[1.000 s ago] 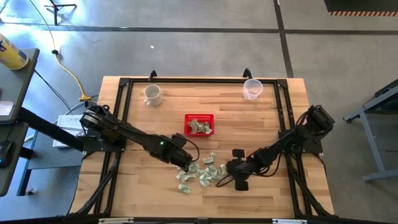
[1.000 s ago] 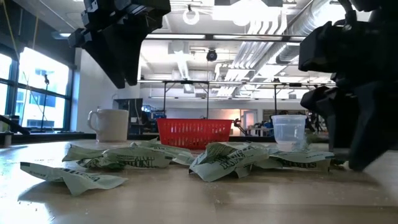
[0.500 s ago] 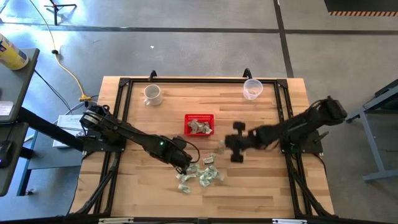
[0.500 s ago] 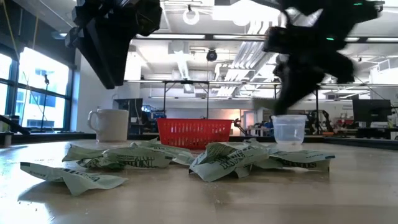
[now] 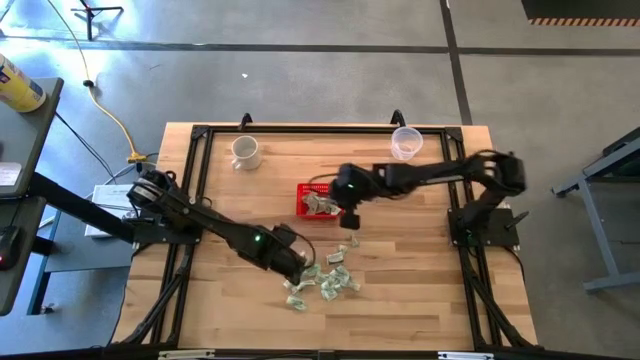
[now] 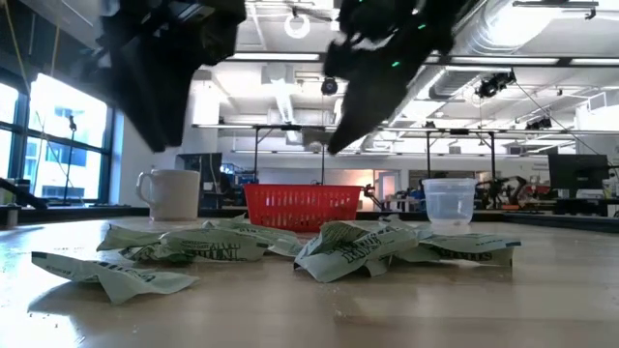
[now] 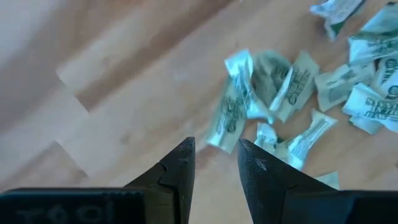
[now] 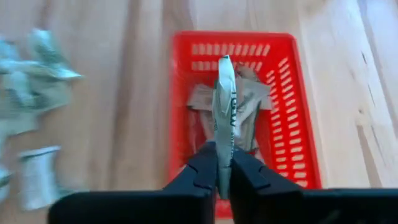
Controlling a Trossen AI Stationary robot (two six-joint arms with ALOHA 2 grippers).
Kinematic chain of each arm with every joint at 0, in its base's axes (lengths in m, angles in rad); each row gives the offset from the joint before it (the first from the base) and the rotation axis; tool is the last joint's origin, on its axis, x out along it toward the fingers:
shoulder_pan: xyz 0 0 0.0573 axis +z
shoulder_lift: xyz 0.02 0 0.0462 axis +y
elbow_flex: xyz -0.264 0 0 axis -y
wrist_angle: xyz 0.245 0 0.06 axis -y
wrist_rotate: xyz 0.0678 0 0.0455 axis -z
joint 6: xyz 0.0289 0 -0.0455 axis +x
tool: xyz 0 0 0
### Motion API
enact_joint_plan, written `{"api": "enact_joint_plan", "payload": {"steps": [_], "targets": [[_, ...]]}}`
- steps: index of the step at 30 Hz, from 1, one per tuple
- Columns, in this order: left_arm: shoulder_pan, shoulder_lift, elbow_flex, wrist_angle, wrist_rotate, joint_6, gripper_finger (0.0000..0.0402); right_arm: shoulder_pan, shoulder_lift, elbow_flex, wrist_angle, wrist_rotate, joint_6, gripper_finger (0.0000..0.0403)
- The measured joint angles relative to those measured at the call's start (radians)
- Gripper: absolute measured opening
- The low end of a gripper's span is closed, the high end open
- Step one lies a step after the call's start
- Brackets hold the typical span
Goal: Pick and place items into bin
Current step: Put the stevia packet into the red bin
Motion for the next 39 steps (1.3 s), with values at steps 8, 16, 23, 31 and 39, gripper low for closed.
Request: {"api": "enact_joint_plan", "payload": {"steps": [8, 16, 23, 31, 39], "targets": [[-0.094, 0.0, -0.128, 0.166, -0.005, -0.314, 0.0154, -0.038, 0.104, 0.089, -0.105, 0.001, -0.054, 0.0134], [-0.058, 0.0, -0.154, 0.194, 0.021, -0.19, 0.0195, -0.023, -0.001, 0.089, -0.236, 0.003, -0.062, 0.03], [0.016, 0.02, -0.152, 0.248, 0.033, 0.055, 0.0305, 0.006, -0.105, 0.072, -0.353, 0.07, -0.063, 0.038], [0.07, 0.055, -0.154, 0.265, 0.12, 0.251, 0.0327, 0.006, -0.247, -0.129, -0.352, 0.089, 0.053, 0.0389], [0.073, 0.13, -0.148, 0.325, 0.161, 0.379, 0.0269, 0.041, -0.366, -0.313, -0.296, 0.091, 0.257, 0.0389]]}}
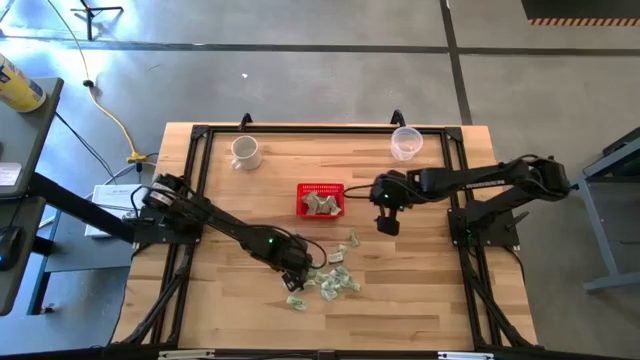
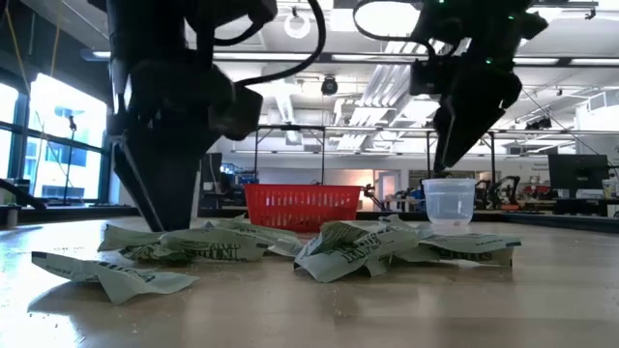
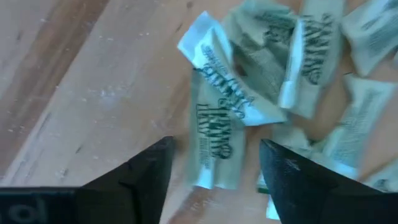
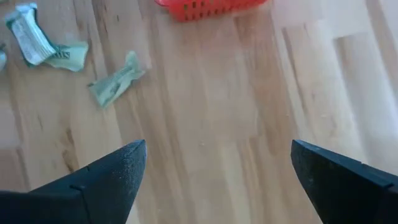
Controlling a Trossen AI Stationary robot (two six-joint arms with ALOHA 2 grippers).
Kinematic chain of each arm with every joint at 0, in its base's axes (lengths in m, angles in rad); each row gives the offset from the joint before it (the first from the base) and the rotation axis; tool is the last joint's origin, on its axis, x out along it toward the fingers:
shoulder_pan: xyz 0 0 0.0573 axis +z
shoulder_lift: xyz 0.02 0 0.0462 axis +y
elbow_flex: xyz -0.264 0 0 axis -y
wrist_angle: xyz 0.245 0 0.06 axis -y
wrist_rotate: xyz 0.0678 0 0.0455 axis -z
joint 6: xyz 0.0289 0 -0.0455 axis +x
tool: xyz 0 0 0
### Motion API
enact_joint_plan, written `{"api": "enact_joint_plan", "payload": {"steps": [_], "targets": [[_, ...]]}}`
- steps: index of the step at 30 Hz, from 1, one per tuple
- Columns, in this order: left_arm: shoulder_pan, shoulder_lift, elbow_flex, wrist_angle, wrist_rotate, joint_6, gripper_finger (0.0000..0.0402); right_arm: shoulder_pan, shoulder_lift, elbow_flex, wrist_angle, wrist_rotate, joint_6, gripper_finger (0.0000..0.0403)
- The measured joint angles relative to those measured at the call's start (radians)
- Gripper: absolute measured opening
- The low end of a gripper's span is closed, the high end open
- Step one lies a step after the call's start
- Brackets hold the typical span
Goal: Pick and place items into bin
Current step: Put the stevia packet into the red bin
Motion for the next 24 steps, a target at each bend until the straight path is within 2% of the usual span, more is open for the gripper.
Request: {"api": "enact_joint_plan", "payload": {"steps": [3, 6, 13, 14, 19, 24], "targets": [[0.0, 0.012, 0.003, -0.024, -0.012, 0.021, 0.0244, 0.025, -0.022, -0.029, 0.007, 0.015, 0.061, 0.0389], [0.0, 0.017, 0.002, -0.034, -0.029, 0.068, 0.0201, 0.049, -0.031, -0.039, 0.012, 0.042, 0.1, 0.0389], [0.026, 0.013, 0.005, -0.059, -0.053, 0.118, 0.0033, 0.082, -0.032, -0.039, 0.026, 0.106, 0.115, 0.0389], [0.033, 0.004, 0.004, -0.062, -0.041, 0.118, 0.0022, 0.083, -0.038, -0.039, 0.025, 0.107, 0.116, 0.0389], [0.079, -0.086, -0.004, -0.051, 0.024, 0.153, 0.0042, 0.104, -0.077, -0.038, 0.037, 0.11, 0.116, 0.0389], [0.156, -0.225, 0.001, 0.03, 0.014, 0.232, 0.002, 0.129, -0.127, -0.038, 0.038, 0.151, 0.131, 0.0389]]}}
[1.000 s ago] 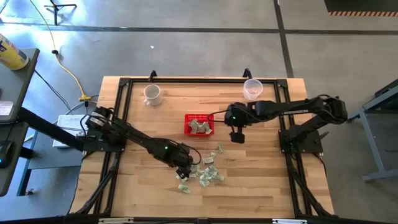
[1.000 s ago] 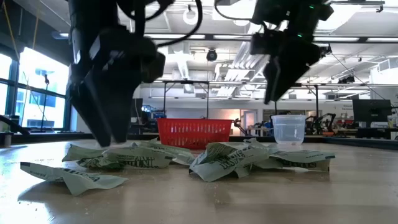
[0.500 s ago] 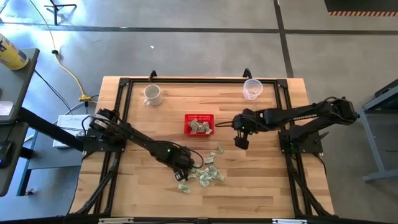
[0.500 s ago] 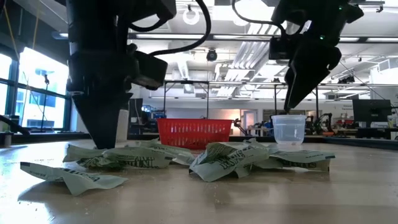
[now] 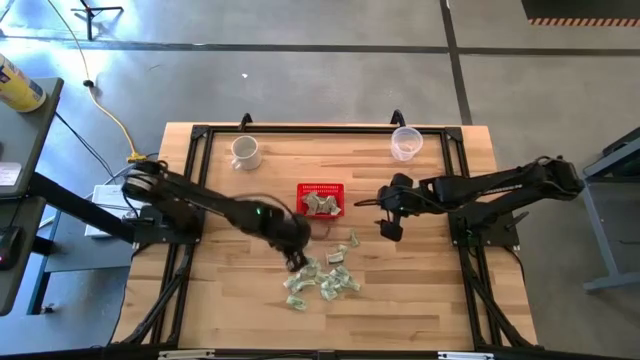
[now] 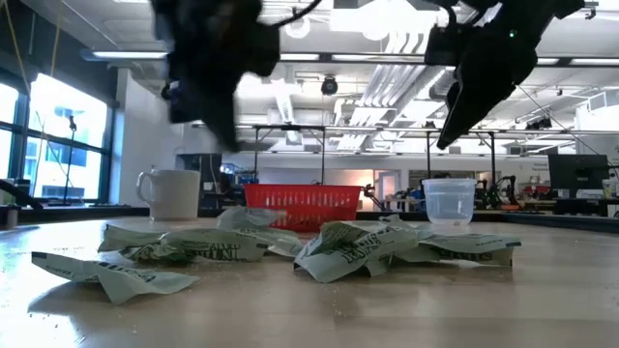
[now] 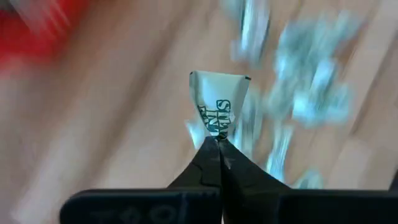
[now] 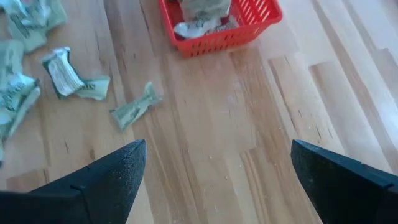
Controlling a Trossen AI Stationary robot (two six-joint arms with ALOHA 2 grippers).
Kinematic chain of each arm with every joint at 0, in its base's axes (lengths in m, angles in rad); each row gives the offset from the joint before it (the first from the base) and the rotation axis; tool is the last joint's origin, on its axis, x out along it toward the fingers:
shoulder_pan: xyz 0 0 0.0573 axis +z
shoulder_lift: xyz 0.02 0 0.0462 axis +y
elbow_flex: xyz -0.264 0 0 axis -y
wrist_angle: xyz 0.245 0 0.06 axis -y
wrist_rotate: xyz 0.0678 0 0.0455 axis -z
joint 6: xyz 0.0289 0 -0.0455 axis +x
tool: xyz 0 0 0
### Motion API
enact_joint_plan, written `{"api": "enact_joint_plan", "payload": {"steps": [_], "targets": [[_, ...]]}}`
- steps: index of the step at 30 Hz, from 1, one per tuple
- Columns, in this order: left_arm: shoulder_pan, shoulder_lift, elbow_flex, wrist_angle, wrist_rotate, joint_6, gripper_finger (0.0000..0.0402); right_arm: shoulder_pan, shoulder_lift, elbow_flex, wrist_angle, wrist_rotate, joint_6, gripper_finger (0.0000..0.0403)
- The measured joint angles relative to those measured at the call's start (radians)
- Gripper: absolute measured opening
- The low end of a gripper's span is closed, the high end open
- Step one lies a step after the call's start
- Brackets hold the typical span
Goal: Pick and place items into bin
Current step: Put the stevia packet into the red bin
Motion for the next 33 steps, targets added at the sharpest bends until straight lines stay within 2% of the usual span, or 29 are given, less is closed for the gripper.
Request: {"api": "enact_joint_plan", "payload": {"steps": [4, 11, 14, 20, 25, 29, 33], "targets": [[0.128, -0.046, 0.002, 0.067, -0.043, 0.09, 0.0026, 0.012, -0.02, 0.001, 0.002, 0.011, 0.031, 0.0389], [0.321, -0.026, -0.001, 0.075, -0.016, 0.201, 0.0027, 0.065, -0.023, 0.001, -0.012, 0.02, 0.072, 0.0389], [0.354, -0.027, 0.001, 0.113, 0.007, 0.204, 0.0059, 0.089, -0.022, 0.001, 0.007, 0.024, 0.092, 0.0389], [0.335, -0.027, 0.001, 0.145, 0.046, 0.173, 0.0173, 0.103, 0.004, 0.002, 0.082, -0.004, 0.164, 0.0389], [0.288, -0.05, 0.0, 0.111, 0.057, 0.097, 0.0244, 0.102, 0.12, 0.002, 0.158, 0.016, 0.281, 0.0389], [0.213, -0.116, 0.002, 0.063, 0.011, 0.024, 0.0264, 0.103, 0.251, 0.002, 0.247, -0.011, 0.45, 0.0389], [0.108, -0.175, 0.002, 0.031, -0.096, -0.061, 0.0253, 0.121, 0.349, 0.002, 0.321, -0.013, 0.562, 0.0389]]}}
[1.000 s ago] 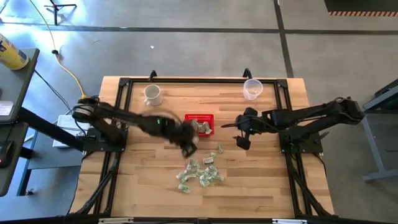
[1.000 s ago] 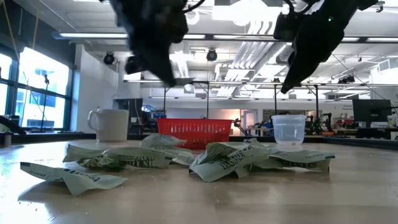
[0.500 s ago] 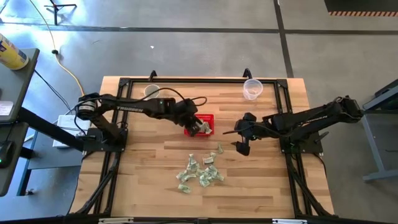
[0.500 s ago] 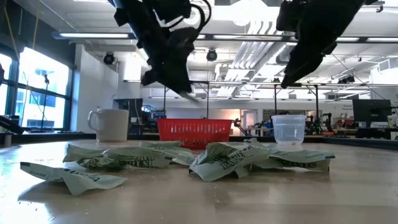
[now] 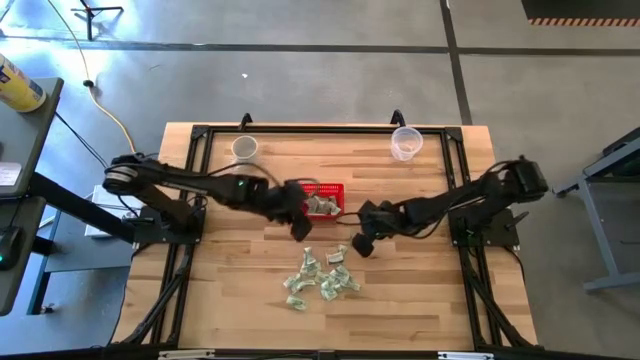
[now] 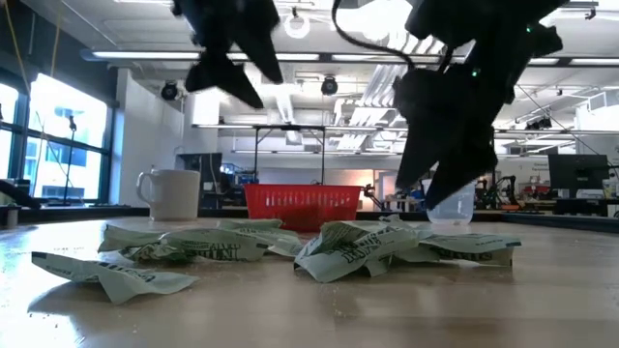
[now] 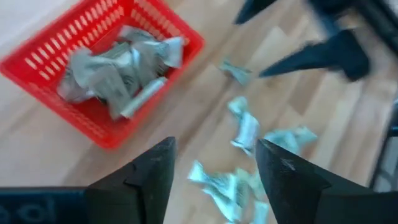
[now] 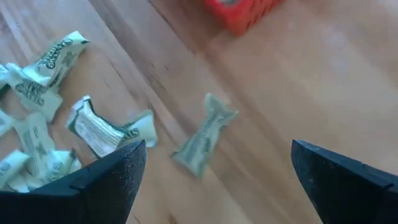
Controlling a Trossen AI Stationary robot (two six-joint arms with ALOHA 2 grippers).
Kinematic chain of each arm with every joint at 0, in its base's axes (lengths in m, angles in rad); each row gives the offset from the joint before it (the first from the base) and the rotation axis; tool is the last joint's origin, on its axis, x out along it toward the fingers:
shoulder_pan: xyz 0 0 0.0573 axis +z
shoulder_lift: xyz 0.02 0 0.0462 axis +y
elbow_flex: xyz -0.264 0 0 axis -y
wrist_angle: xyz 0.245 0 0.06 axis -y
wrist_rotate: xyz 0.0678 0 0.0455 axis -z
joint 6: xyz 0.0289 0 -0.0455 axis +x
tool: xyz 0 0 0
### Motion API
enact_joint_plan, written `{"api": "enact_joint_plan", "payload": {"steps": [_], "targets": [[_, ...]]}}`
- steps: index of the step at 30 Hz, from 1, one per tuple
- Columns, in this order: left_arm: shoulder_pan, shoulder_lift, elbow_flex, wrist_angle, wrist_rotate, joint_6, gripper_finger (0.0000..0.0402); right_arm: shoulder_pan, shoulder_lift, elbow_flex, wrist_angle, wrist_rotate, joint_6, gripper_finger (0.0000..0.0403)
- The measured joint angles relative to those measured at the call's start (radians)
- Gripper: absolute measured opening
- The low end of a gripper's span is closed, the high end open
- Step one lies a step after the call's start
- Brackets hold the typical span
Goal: Pick and place items into bin
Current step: Put the stevia packet into the red bin
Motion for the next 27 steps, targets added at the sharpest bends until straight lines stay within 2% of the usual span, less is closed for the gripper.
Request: {"api": "enact_joint_plan", "payload": {"steps": [5, 10, 15, 20, 24, 26, 27], "targets": [[-0.105, -0.032, 0.0, -0.003, -0.112, -0.068, 0.0224, 0.01, 0.073, 0.0, 0.086, 0.006, 0.086, 0.0383], [-0.156, -0.034, 0.0, -0.031, -0.141, -0.096, 0.0196, 0.01, 0.139, 0.0, 0.106, 0.062, 0.087, 0.0337], [-0.16, -0.034, 0.0, -0.055, -0.145, -0.096, 0.017, 0.025, 0.197, 0.005, 0.071, 0.135, 0.061, 0.0253], [-0.16, -0.034, 0.0, -0.079, -0.148, -0.096, 0.015, 0.033, 0.213, 0.005, 0.044, 0.169, 0.022, 0.0143], [-0.16, -0.034, 0.0, -0.086, -0.147, -0.096, 0.0139, 0.012, 0.182, 0.003, 0.048, 0.106, -0.046, 0.0037], [-0.16, -0.034, 0.0, -0.098, -0.147, -0.096, 0.0135, -0.006, 0.146, -0.003, 0.053, 0.055, -0.07, 0.0011], [-0.16, -0.034, 0.0, -0.109, -0.147, -0.096, 0.0133, -0.019, 0.114, -0.005, 0.051, 0.035, -0.075, 0.0013]]}}
